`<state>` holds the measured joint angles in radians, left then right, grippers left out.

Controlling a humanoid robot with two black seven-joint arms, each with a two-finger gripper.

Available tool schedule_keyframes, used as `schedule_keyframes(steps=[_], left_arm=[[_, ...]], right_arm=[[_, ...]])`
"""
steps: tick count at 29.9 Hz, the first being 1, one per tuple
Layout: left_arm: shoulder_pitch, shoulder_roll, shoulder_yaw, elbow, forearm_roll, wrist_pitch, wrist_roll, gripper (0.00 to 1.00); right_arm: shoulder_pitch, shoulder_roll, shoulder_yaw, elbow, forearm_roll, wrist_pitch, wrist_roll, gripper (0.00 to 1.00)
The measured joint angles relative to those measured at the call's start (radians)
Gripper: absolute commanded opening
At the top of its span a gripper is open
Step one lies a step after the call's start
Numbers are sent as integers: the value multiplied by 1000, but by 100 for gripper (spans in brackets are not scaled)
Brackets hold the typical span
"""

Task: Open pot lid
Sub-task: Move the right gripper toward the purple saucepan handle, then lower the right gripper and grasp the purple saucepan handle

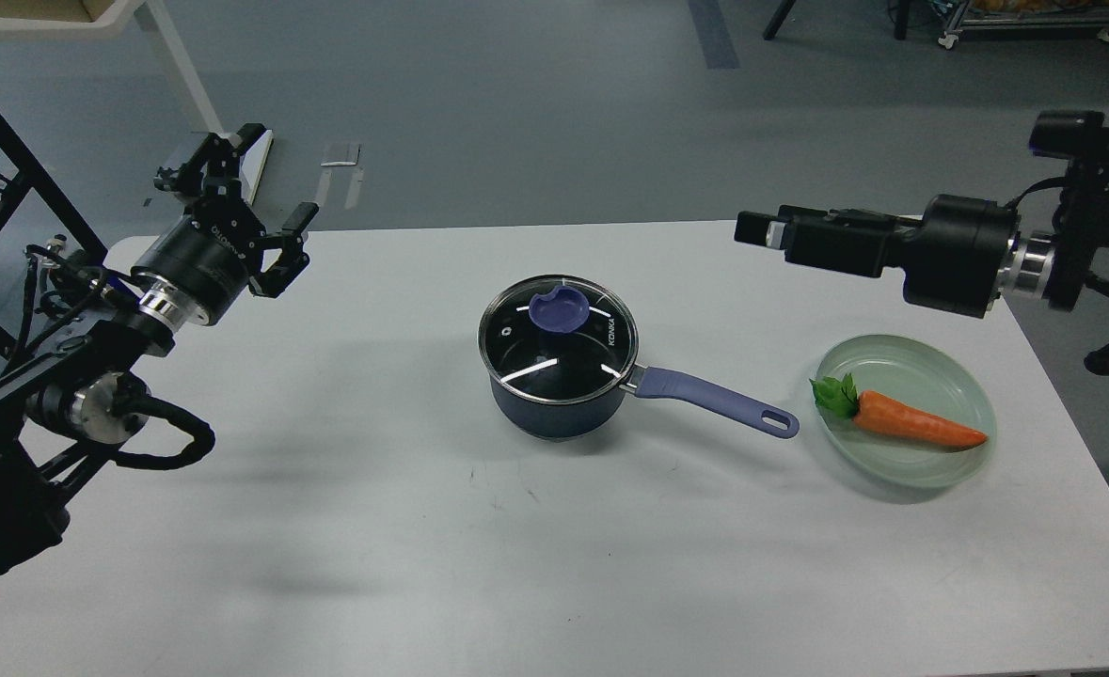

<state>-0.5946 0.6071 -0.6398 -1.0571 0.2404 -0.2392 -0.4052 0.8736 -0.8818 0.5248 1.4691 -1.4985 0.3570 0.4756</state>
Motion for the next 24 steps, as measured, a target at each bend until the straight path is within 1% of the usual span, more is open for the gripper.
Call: schedule_keyframes(steps=[4, 8, 16, 24], left_arm=[[0, 4, 0, -6, 0, 1, -1, 99], [-2, 4, -2, -7, 0, 3, -1, 99], [-4, 3, -6, -21, -1, 11, -7, 99], [-4, 3, -2, -23, -1, 12, -7, 99]], right_arm=[[46, 14, -121, 0, -204, -44, 12, 100], [48, 29, -171, -3, -339, -62, 13, 100], [31, 60, -259, -30, -394, -61, 13, 98], [33, 99, -292, -64, -480, -60, 13, 92]])
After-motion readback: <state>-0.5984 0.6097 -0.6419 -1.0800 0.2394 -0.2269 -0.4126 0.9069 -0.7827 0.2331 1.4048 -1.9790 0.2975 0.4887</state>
